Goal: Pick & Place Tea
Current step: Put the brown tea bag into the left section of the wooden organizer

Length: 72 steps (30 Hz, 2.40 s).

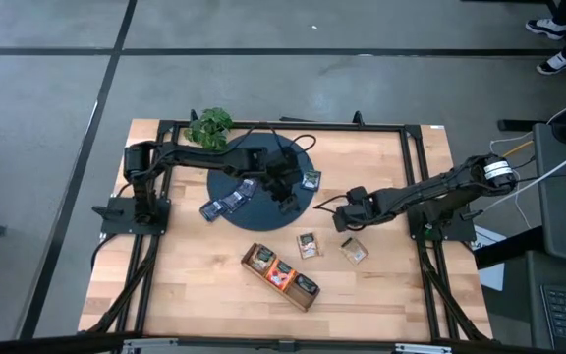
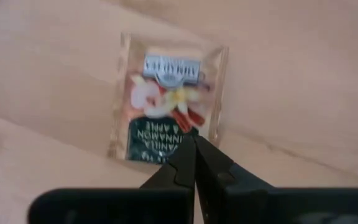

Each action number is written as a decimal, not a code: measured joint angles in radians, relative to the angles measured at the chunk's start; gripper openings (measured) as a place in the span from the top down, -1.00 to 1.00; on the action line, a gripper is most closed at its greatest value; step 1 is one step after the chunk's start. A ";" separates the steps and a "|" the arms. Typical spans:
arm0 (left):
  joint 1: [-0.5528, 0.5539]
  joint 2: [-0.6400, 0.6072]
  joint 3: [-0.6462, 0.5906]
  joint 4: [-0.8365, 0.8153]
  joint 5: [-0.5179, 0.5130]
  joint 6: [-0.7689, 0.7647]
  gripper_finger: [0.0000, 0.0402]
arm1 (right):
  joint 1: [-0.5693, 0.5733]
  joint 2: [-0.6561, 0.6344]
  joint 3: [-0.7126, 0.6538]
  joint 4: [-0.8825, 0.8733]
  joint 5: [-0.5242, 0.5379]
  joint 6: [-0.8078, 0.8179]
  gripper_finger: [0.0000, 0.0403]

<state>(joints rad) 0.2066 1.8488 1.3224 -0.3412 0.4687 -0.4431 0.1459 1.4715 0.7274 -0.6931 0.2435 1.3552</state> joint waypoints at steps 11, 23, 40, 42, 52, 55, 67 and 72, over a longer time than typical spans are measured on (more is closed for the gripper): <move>0.003 0.000 0.000 0.000 0.031 0.003 0.56 | -0.017 -0.011 -0.177 0.319 -0.130 -0.026 0.98; 0.004 0.000 0.000 0.083 -0.081 -0.006 0.56 | -0.090 -0.002 -0.202 0.473 -0.219 -0.137 0.98; 0.014 0.066 -0.005 0.100 -0.098 0.274 0.26 | -0.171 0.027 -0.207 0.668 -0.233 -0.268 0.97; 0.006 0.095 -0.005 0.101 -0.096 0.289 0.23 | -0.171 0.039 -0.207 0.696 -0.257 -0.289 0.97; 0.022 0.183 -0.005 0.139 -0.122 0.086 0.19 | -0.171 0.087 -0.205 0.813 -0.274 -0.291 0.97; 0.035 0.184 -0.005 0.133 -0.126 0.071 0.19 | -0.171 0.100 -0.205 0.841 -0.284 -0.288 0.97; 0.015 0.243 -0.006 0.132 -0.035 0.115 0.21 | -0.171 0.172 -0.202 0.980 -0.318 -0.258 0.96; 0.007 0.257 -0.002 0.138 -0.037 0.116 0.22 | -0.169 0.179 -0.202 0.991 -0.328 -0.257 0.96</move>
<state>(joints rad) 0.2138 2.1056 1.3201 -0.2035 0.4319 -0.3267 -0.0235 1.6508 0.5255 0.2981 -0.0849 1.0985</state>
